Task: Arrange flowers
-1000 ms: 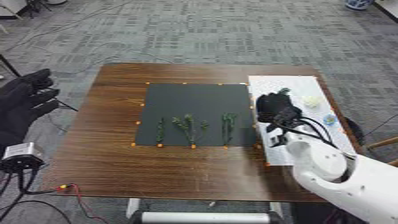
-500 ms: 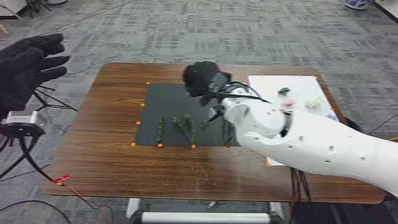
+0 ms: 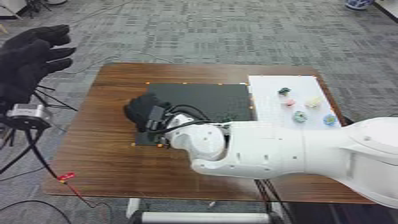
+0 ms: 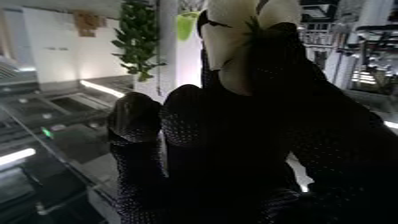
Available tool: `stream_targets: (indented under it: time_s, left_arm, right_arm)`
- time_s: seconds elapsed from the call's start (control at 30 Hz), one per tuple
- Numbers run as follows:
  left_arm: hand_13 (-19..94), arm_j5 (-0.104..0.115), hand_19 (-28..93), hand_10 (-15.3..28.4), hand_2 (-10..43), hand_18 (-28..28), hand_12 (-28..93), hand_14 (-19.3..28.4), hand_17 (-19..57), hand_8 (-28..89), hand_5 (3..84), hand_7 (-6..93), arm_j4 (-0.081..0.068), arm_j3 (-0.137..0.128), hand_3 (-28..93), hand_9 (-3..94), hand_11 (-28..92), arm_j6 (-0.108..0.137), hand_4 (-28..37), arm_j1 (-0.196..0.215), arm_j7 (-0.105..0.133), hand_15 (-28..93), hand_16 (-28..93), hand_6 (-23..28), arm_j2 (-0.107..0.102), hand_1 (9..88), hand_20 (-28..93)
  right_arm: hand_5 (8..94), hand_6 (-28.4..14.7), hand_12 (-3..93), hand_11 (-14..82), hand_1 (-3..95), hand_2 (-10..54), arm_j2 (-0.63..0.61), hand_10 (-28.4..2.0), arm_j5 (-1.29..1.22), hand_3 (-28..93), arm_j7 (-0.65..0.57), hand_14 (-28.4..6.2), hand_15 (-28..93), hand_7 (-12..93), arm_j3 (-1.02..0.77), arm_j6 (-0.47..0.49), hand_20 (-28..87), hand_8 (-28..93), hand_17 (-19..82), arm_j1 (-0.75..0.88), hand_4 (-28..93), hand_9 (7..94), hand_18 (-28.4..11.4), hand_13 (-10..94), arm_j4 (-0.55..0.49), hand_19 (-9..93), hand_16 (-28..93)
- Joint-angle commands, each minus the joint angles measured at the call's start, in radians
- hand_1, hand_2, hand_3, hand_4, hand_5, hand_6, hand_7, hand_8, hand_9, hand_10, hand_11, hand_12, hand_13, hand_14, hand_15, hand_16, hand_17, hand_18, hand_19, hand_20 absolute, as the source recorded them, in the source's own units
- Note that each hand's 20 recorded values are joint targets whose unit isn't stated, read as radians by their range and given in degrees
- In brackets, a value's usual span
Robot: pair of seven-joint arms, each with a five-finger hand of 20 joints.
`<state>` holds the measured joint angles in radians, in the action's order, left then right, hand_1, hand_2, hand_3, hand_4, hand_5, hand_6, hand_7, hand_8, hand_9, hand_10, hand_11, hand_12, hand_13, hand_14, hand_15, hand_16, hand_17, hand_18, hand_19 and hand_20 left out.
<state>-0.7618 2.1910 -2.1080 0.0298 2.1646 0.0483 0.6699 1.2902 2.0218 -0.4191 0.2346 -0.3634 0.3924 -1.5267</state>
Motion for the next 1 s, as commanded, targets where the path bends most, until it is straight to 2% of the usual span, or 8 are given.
stream_targets:
  time_s: [0.03, 0.07, 0.27, 0.5, 0.67, 0.77, 0.87, 1.0]
  left_arm:
    - [9, 0.002, 39, 10.6, -6.0, 19.9, 15, 13.7, -10.0, -12, 23.8, 27.5, -0.010, 0.030, 69, 15.8, 29, 0.002, -28.3, -0.043, 0.015, 46, -7, 2.6, -0.022, 24.1, 12]
    - [9, 0.002, 39, 10.6, -6.0, 19.9, 15, 13.7, -10.0, -12, 23.8, 27.5, -0.016, 0.042, 69, 15.8, 29, -0.005, -28.3, -0.055, 0.010, 46, -7, 2.5, -0.021, 24.2, 12]
    - [9, 0.003, 39, 10.6, -6.0, 20.0, 15, 13.6, -10.1, -12, 23.8, 27.4, -0.017, 0.048, 69, 15.9, 29, -0.010, -28.3, -0.058, 0.011, 46, -6, 2.5, -0.015, 24.1, 12]
    - [9, 0.002, 39, 10.6, -6.0, 19.9, 15, 13.8, -10.0, -12, 23.9, 27.4, -0.017, 0.054, 69, 15.9, 30, -0.016, -28.3, -0.058, 0.010, 47, -6, 2.5, -0.009, 24.1, 12]
    - [9, 0.004, 39, 10.7, -6.0, 20.0, 15, 13.7, -10.1, -12, 23.9, 27.2, -0.023, 0.068, 70, 15.9, 30, -0.021, -28.3, -0.074, 0.007, 46, -6, 2.5, -0.014, 24.0, 12]
    - [9, 0.004, 39, 10.7, -6.0, 20.0, 15, 13.7, -10.1, -12, 23.8, 27.3, -0.027, 0.079, 69, 15.9, 30, -0.022, -28.3, -0.084, 0.002, 46, -6, 2.5, -0.014, 24.1, 12]
    - [9, 0.005, 39, 10.7, -5.9, 20.0, 15, 13.7, -10.1, -12, 23.8, 27.3, -0.033, 0.092, 69, 15.9, 30, -0.024, -28.3, -0.095, 0.001, 47, -6, 2.5, -0.017, 24.1, 12]
    - [9, 0.006, 39, 10.6, -5.9, 20.0, 15, 13.7, -10.1, -12, 23.9, 27.3, -0.035, 0.096, 69, 15.8, 29, -0.027, -28.3, -0.099, -0.001, 47, -6, 2.6, -0.019, 24.0, 12]
  right_arm:
    - [77.6, 5.2, 43.6, 13.6, 54.6, -9.5, 0.073, -3.5, 0.048, 79, -0.038, -4.8, 74, 41, -0.026, 0.008, 54, -5, 40, -0.008, -28, 91.3, -19.4, 72, 0.049, 90, 41]
    - [77.7, 5.2, 43.5, 13.5, 54.5, -9.5, 0.071, -3.6, 0.069, 80, -0.032, -4.9, 74, 41, -0.064, 0.027, 54, -5, 39, 0.029, -28, 91.3, -19.4, 72, 0.059, 90, 41]
    - [78.0, 5.4, 43.4, 13.0, 54.2, -9.5, 0.096, -3.8, 0.103, 80, -0.058, -4.9, 74, 40, -0.049, 0.023, 55, -5, 39, 0.046, -28, 91.2, -19.2, 71, 0.115, 89, 41]
    - [78.1, 5.7, 43.0, 12.4, 54.3, -9.5, 0.105, -3.6, 0.113, 79, -0.060, -4.9, 75, 40, -0.053, 0.040, 55, -5, 39, 0.073, -28, 91.3, -19.2, 71, 0.124, 89, 40]
    - [78.4, 6.0, 42.3, 12.0, 54.2, -9.5, 0.110, -3.7, 0.131, 79, -0.058, -5.0, 75, 39, -0.052, 0.055, 55, -5, 39, 0.088, -28, 91.7, -19.3, 71, 0.123, 89, 40]
    - [78.9, 6.4, 41.6, 11.5, 57.4, -9.5, 0.109, -3.5, 0.142, 72, -0.054, -5.1, 76, 38, -0.059, 0.057, 55, -5, 39, 0.101, -28, 92.1, -19.3, 71, 0.123, 89, 37]
    - [78.9, 6.6, 41.7, 11.0, 54.7, -9.5, 0.108, -3.3, 0.152, 77, -0.054, -5.1, 76, 38, -0.073, 0.056, 55, -4, 39, 0.119, -28, 92.1, -19.3, 71, 0.129, 89, 37]
    - [77.7, 6.8, 41.4, 9.6, 56.6, -9.5, 0.105, -2.9, 0.152, 72, -0.048, -5.2, 77, 37, -0.085, 0.101, 55, -4, 39, 0.125, -28, 91.3, -19.4, 71, 0.132, 89, 36]
